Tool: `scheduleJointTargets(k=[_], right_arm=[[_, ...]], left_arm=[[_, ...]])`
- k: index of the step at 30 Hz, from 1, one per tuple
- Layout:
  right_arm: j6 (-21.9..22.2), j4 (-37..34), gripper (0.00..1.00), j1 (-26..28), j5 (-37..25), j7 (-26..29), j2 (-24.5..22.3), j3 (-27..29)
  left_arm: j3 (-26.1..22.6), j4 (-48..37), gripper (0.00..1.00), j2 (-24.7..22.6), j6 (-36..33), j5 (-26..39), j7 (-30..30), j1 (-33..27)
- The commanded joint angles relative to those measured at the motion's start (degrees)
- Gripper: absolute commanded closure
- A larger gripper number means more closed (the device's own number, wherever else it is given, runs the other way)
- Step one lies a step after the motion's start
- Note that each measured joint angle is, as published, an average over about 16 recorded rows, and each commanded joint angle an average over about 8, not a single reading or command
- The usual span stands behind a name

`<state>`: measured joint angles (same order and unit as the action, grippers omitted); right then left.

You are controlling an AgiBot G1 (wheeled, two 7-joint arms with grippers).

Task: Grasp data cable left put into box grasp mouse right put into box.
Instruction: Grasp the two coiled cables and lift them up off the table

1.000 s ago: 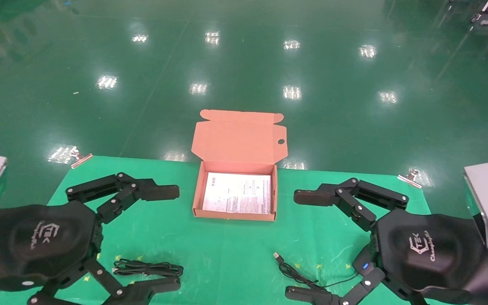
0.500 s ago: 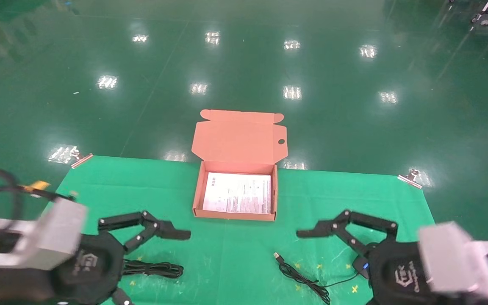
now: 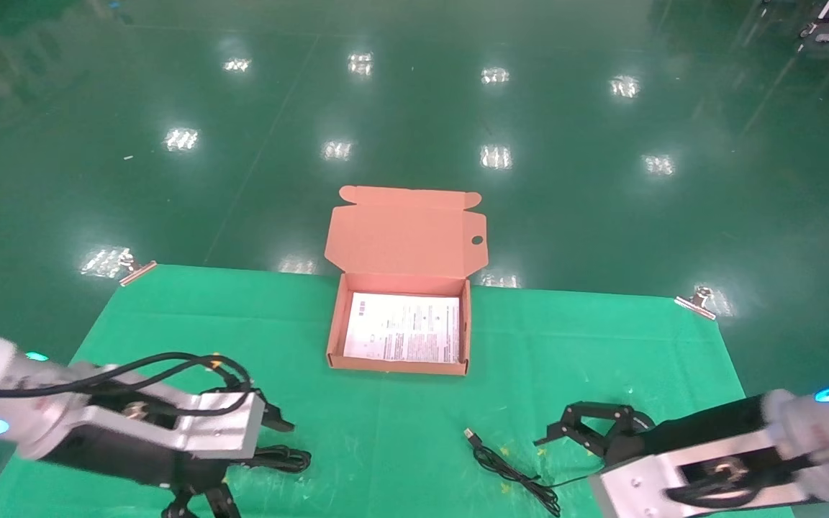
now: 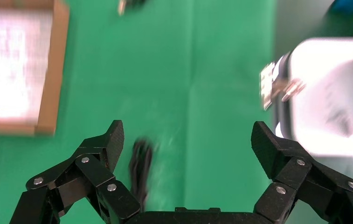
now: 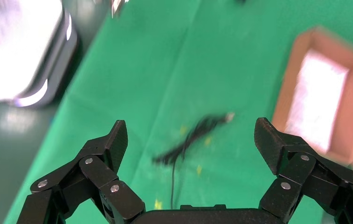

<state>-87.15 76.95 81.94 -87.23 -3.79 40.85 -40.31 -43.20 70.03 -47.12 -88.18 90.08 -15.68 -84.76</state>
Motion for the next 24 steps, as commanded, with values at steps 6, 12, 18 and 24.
scheduleJointTargets(k=[6,12,18,24], right_arm=[[3.8,-0.6,0.00,0.0,-11.1,0.5,3.9,-5.0],[8.4,-2.8,0.00,-1.7,-17.5,2.6,7.3,-6.9],[12.9,-7.4,0.00,-2.9,-21.0,5.4,11.1,-7.6],[15.5,-14.6,0.00,-3.3,-21.3,7.3,15.1,-7.6]], left_arm=[[-5.5,-1.4,0.00,-4.0,3.4,12.7,-1.8,-1.0],[-7.4,-4.0,0.00,-6.2,6.9,18.9,-4.6,0.0],[-7.7,-11.9,0.00,-9.2,10.7,20.8,-4.4,0.3],[-7.0,-23.8,0.00,-13.2,14.1,20.0,-1.1,-0.8]])
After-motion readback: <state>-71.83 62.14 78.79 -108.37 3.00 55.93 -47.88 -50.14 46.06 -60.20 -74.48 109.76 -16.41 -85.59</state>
